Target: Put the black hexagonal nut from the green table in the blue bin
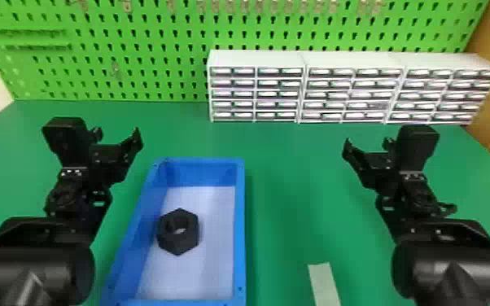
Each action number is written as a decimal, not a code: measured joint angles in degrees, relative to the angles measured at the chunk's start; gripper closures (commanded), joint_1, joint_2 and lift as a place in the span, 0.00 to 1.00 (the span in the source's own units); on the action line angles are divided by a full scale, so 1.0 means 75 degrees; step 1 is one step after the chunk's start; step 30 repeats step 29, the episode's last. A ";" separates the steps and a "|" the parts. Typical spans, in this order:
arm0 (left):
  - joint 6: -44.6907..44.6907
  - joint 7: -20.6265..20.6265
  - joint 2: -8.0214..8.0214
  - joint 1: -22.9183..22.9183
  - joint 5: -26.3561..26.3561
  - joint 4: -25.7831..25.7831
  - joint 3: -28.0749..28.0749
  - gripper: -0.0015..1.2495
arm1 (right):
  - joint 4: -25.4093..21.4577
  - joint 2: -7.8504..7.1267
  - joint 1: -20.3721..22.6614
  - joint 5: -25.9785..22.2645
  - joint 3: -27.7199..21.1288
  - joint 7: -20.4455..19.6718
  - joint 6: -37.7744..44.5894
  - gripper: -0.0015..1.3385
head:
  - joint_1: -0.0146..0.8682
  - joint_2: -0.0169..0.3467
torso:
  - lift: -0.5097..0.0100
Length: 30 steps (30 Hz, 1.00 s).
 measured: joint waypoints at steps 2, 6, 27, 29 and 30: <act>0.0000 0.0000 0.0000 0.0000 0.0004 0.0000 0.0000 0.37 | 0.0000 0.0000 0.0000 0.0000 0.0002 -0.0002 -0.0002 0.30 | 0.79 0.19 | 0.79; 0.0004 0.0000 0.0000 0.0000 0.0008 0.0000 -0.0013 0.37 | 0.0000 -0.0003 0.0000 0.0000 0.0002 -0.0004 -0.0003 0.30 | 0.79 0.19 | 0.79; 0.0035 0.0000 0.0000 -0.0012 0.0016 -0.0015 -0.0047 0.37 | 0.0004 -0.0023 0.0020 0.0012 -0.0001 -0.0004 -0.0067 0.30 | 0.79 0.19 | 0.79; 0.0035 0.0000 0.0000 -0.0012 0.0021 -0.0015 -0.0048 0.37 | 0.0012 -0.0019 0.0028 0.0019 -0.0001 -0.0006 -0.0100 0.30 | 0.79 0.19 | 0.79; 0.0035 0.0000 0.0000 -0.0012 0.0021 -0.0015 -0.0048 0.37 | 0.0012 -0.0019 0.0028 0.0019 -0.0001 -0.0006 -0.0100 0.30 | 0.79 0.19 | 0.79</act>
